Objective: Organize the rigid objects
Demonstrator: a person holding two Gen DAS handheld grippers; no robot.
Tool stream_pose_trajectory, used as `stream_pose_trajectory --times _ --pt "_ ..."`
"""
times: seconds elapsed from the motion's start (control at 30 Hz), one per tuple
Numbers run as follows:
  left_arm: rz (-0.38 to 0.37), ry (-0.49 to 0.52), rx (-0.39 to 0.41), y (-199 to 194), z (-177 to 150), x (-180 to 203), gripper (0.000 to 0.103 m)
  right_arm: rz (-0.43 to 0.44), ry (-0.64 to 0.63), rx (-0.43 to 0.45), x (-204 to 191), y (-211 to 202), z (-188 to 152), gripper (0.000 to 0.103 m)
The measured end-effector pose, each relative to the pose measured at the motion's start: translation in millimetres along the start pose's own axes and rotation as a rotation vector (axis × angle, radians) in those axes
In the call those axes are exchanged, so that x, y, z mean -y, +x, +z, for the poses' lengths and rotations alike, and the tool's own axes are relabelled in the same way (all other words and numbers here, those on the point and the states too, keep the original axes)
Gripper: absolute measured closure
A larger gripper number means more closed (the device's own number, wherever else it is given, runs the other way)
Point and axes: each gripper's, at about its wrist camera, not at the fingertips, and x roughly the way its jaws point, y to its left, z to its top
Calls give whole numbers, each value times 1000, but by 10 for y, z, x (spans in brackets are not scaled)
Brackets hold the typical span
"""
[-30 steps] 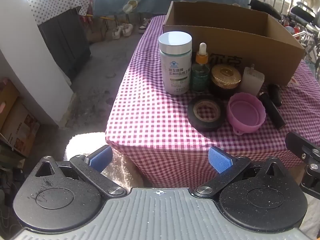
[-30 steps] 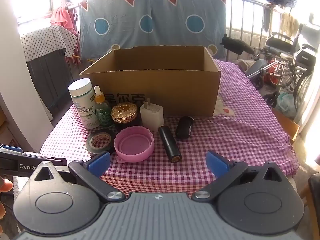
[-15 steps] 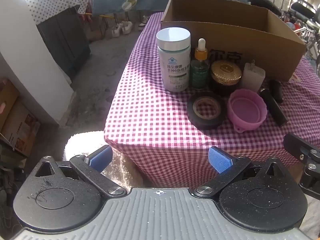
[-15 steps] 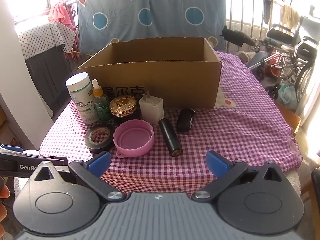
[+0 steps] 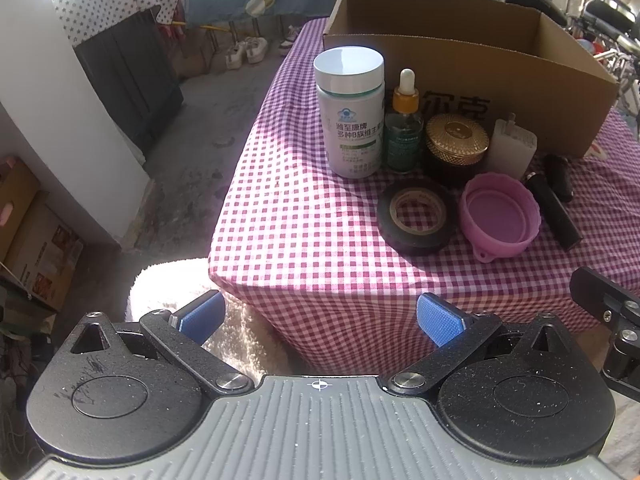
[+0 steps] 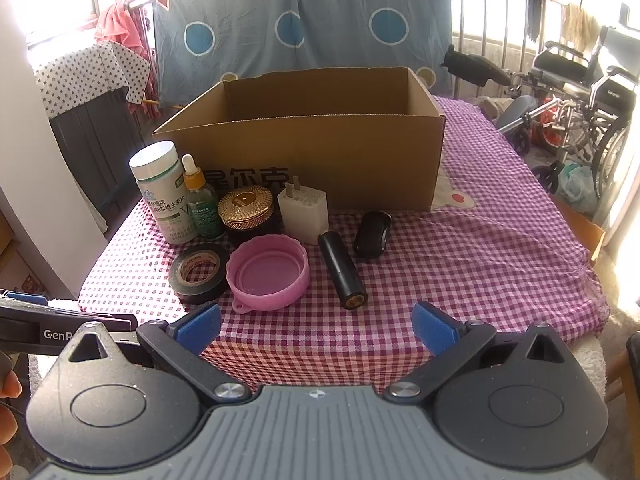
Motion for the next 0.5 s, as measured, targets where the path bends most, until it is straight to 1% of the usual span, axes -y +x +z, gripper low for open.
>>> stream_pose_trajectory --times 0.5 --pt "0 1 -2 -7 3 16 0 1 11 -1 11 -4 -2 0"
